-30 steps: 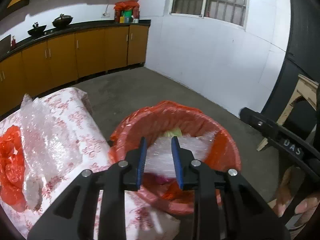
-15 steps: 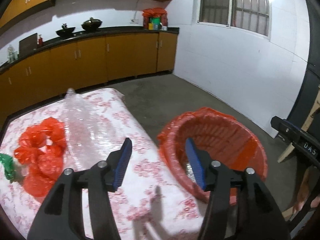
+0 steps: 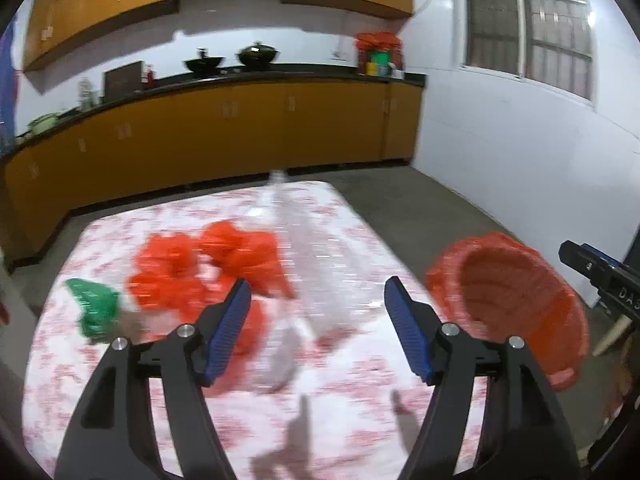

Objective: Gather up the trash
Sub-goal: 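Move both tools back over the table toward the remaining bags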

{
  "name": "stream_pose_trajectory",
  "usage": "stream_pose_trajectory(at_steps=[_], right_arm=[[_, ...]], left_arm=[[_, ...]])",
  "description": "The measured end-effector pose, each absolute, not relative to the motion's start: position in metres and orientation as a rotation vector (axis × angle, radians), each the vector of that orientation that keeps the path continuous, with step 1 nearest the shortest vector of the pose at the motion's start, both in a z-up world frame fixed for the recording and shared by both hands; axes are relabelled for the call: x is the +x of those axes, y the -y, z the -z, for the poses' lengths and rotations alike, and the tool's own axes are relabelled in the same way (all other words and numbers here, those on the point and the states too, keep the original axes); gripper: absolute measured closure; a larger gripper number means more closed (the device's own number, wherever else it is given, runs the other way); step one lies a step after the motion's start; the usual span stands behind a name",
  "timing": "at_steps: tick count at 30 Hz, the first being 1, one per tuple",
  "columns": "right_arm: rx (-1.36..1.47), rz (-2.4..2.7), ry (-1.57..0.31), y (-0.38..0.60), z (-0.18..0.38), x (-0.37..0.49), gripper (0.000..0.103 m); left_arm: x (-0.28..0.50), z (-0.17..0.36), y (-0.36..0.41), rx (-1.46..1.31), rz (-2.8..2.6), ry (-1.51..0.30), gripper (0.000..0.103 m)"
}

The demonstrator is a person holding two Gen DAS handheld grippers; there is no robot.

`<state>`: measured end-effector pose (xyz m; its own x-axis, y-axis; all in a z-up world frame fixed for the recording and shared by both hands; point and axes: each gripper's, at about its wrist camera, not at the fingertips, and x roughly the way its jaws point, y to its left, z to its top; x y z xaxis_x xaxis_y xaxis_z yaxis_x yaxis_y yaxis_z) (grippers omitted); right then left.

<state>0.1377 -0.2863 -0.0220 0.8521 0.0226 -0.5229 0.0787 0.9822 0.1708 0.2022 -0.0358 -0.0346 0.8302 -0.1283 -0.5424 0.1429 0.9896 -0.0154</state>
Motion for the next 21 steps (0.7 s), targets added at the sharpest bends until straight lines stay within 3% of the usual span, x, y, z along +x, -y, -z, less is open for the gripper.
stream_pose_trajectory(at_steps=[21], right_arm=[[0.079, -0.23, -0.678, 0.108, 0.057, 0.224, 0.055]], left_arm=[[0.182, 0.048, -0.145, -0.062, -0.205, -0.562, 0.029]])
